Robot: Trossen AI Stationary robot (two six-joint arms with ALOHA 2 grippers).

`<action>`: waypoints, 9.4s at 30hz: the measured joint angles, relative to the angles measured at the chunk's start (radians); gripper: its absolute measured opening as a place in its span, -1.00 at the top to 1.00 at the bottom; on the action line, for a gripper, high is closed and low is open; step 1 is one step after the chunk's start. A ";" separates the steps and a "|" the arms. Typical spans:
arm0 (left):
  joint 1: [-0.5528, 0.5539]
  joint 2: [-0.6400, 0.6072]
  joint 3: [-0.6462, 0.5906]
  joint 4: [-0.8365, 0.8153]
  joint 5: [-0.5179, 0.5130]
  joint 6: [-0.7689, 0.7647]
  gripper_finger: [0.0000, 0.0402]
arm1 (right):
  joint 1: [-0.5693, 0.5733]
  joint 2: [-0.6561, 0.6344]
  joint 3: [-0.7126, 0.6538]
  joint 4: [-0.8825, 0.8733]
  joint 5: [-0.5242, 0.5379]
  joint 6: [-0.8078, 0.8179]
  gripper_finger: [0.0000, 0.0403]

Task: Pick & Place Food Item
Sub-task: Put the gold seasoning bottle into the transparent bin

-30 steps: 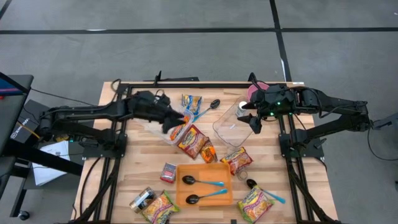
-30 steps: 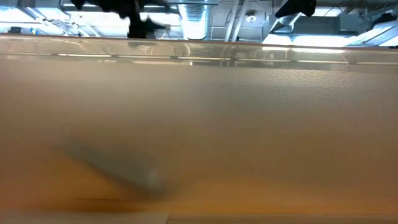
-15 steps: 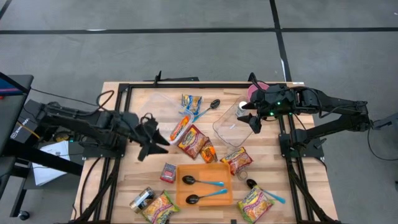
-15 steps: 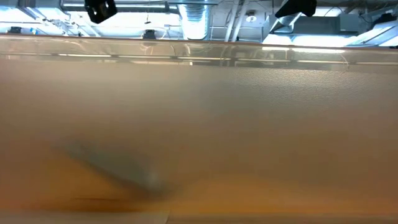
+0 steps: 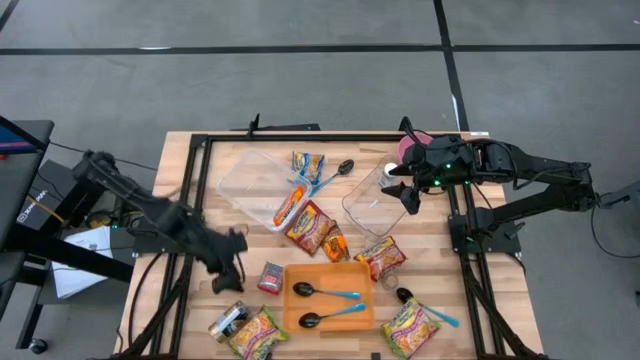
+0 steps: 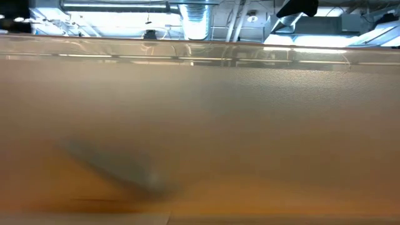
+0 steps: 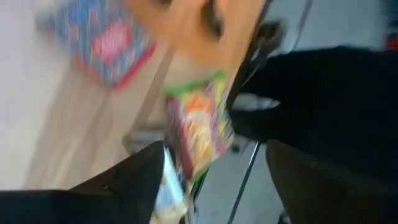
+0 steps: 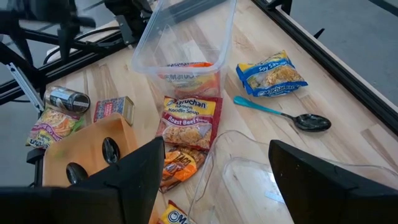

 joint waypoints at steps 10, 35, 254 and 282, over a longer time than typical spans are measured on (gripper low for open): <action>-0.120 0.279 0.000 0.050 0.028 -0.212 -0.97 | 0.000 0.000 0.000 0.000 0.000 -0.003 -0.39; -0.134 0.598 -0.001 -0.034 0.073 -0.535 -0.69 | -0.001 0.000 0.000 -0.003 0.000 -0.008 -0.39; 0.659 0.013 0.180 0.650 -0.243 0.947 0.99 | -0.310 0.407 0.040 -0.480 -0.155 -0.028 -0.31; 0.658 0.013 0.180 0.653 -0.243 0.877 1.00 | -0.520 0.411 -0.153 -0.338 -0.186 -0.296 -0.31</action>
